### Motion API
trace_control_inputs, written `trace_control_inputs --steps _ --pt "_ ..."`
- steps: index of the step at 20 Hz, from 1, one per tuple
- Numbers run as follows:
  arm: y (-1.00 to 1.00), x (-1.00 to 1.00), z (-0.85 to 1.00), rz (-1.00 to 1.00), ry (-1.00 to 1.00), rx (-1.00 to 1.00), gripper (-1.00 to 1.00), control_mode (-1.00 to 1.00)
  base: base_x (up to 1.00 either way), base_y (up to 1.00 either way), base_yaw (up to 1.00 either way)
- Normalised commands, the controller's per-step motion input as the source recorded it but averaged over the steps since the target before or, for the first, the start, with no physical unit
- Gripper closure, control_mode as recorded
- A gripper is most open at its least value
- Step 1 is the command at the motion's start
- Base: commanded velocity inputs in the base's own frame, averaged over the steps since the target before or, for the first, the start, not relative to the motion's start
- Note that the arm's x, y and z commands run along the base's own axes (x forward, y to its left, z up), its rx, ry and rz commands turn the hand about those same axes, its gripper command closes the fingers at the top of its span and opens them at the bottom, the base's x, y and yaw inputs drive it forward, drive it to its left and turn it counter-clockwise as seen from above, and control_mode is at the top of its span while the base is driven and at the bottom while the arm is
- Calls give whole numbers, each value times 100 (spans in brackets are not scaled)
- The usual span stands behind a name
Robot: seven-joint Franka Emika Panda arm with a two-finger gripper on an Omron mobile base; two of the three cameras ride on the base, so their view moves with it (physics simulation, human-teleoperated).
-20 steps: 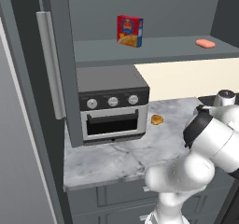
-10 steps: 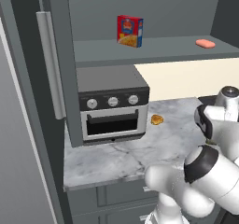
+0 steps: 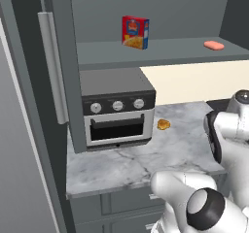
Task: Pick the sponge and bar soap from the cabinet and place them on the counter.
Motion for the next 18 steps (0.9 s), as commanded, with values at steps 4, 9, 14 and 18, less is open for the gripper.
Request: trace_control_inputs --steps 4,9,14,18 --pt "13 -24 46 2 -1 -2 -100 -100 0 0 0" --pt "15 -15 49 2 0 -1 -100 -100 0 0 0" --pt "13 -10 47 4 0 0 -100 -100 0 0 0" --pt "12 -8 42 7 2 0 -100 -100 0 0 0"
